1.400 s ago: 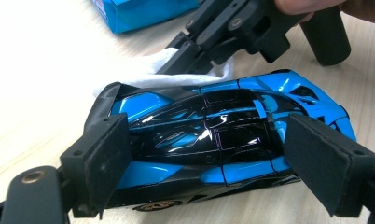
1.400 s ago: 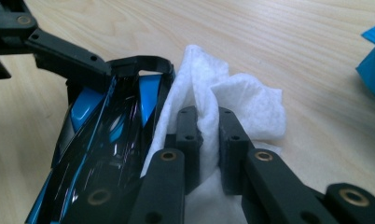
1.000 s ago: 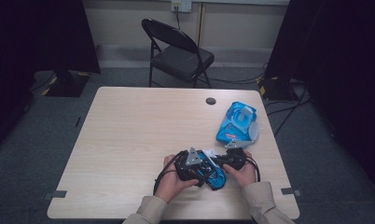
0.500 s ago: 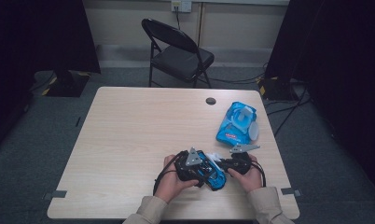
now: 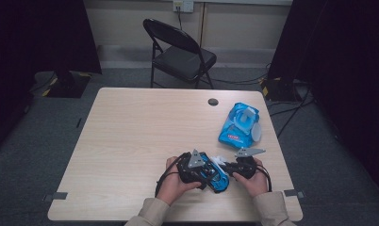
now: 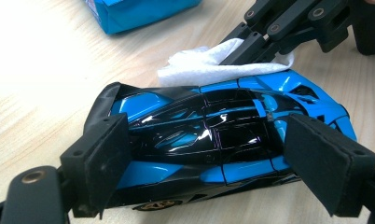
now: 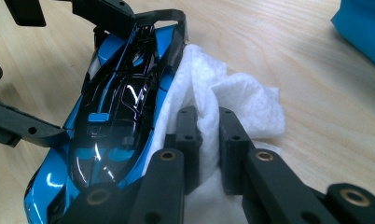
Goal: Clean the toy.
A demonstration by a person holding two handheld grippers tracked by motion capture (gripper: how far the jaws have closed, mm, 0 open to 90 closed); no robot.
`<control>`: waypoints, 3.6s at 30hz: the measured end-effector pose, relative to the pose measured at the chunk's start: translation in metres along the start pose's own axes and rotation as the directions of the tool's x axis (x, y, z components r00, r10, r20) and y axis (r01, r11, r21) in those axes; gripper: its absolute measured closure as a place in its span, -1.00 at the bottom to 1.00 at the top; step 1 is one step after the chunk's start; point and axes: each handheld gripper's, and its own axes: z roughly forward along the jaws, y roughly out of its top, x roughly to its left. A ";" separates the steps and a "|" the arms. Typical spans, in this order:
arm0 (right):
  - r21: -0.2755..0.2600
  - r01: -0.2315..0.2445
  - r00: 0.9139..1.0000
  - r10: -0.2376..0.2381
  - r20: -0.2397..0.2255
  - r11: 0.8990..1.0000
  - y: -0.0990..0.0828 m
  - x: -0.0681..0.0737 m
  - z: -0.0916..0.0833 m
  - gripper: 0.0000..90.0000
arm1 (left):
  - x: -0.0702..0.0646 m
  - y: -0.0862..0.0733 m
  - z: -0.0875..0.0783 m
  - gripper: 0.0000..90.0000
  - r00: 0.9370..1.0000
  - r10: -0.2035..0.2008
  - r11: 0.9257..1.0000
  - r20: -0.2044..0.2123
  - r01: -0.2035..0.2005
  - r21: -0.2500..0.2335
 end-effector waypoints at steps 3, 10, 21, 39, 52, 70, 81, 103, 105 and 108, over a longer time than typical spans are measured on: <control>0.005 0.001 1.000 -0.001 0.002 1.000 0.000 0.001 -0.001 0.81 | -0.001 0.000 0.000 -0.67 1.000 0.003 1.000 0.002 -0.003 0.000; 0.016 0.000 1.000 0.000 0.005 1.000 -0.002 0.000 -0.004 0.81 | 0.000 0.000 0.000 -0.67 1.000 0.001 1.000 -0.001 -0.001 -0.002; 0.015 0.009 1.000 -0.010 0.029 1.000 -0.012 0.005 -0.017 0.81 | -0.001 0.000 0.000 -0.67 1.000 0.002 1.000 0.001 -0.002 0.004; 0.016 -0.009 1.000 0.009 0.012 1.000 -0.041 0.017 -0.049 0.78 | -0.002 0.004 0.000 -0.67 1.000 0.000 0.999 0.001 0.000 0.036; -0.021 -0.058 0.998 0.059 0.025 0.998 -0.026 0.019 -0.073 0.78 | -0.001 0.007 -0.001 -0.65 0.999 0.007 0.999 0.031 -0.009 0.049; -0.106 0.016 1.000 -0.017 -0.014 0.994 0.046 0.062 -0.038 0.77 | 0.019 -0.016 -0.074 -0.61 0.999 -0.049 0.999 0.006 0.049 -0.014; -0.075 0.083 0.992 -0.089 -0.092 0.994 0.077 0.102 0.028 0.76 | 0.038 -0.064 -0.119 -0.61 0.989 -0.133 0.991 -0.061 0.132 -0.019; 0.035 0.128 0.979 -0.121 -0.163 0.991 0.066 0.132 0.105 0.44 | 0.044 -0.094 -0.139 -0.60 0.980 -0.165 0.986 -0.108 0.165 -0.005; 0.041 0.132 0.980 -0.124 -0.154 0.990 0.065 0.132 0.104 0.31 | 0.045 -0.094 -0.138 -0.59 0.982 -0.155 0.988 -0.107 0.156 0.000; 0.038 0.138 0.982 -0.132 -0.137 0.990 0.065 0.130 0.099 0.16 | 0.045 -0.095 -0.137 -0.58 0.981 -0.160 0.987 -0.107 0.161 0.001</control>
